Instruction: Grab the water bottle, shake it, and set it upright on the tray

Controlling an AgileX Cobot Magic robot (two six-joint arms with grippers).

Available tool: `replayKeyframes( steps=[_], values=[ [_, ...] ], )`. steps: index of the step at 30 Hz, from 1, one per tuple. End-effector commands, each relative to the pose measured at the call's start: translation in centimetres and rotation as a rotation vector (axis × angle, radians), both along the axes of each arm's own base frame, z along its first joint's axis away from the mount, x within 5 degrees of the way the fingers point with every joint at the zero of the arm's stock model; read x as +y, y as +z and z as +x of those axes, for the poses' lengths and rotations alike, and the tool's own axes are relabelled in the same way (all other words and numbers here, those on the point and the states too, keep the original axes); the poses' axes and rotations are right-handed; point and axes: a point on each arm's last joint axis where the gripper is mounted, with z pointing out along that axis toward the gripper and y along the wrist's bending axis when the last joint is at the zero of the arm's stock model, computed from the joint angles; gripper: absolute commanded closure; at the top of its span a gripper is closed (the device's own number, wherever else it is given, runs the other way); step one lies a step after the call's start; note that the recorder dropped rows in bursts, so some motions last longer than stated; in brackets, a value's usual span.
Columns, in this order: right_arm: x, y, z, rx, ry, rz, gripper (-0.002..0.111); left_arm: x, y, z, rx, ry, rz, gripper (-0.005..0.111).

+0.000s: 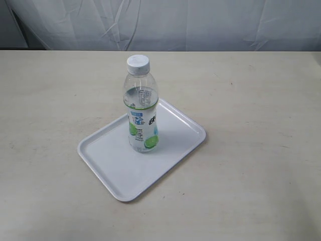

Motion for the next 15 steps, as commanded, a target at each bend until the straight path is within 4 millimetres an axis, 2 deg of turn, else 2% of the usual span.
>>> replayKeyframes(
  steps=[1,15],
  values=[
    [-0.06,0.09,0.0,-0.021,-0.006,-0.015,0.107,0.0,0.02,0.0,-0.014,0.0,-0.002,0.106],
    [-0.04,0.07,0.0,-0.018,-0.005,-0.007,0.107,0.0,0.02,0.0,-0.014,0.0,-0.002,0.106]
  ],
)
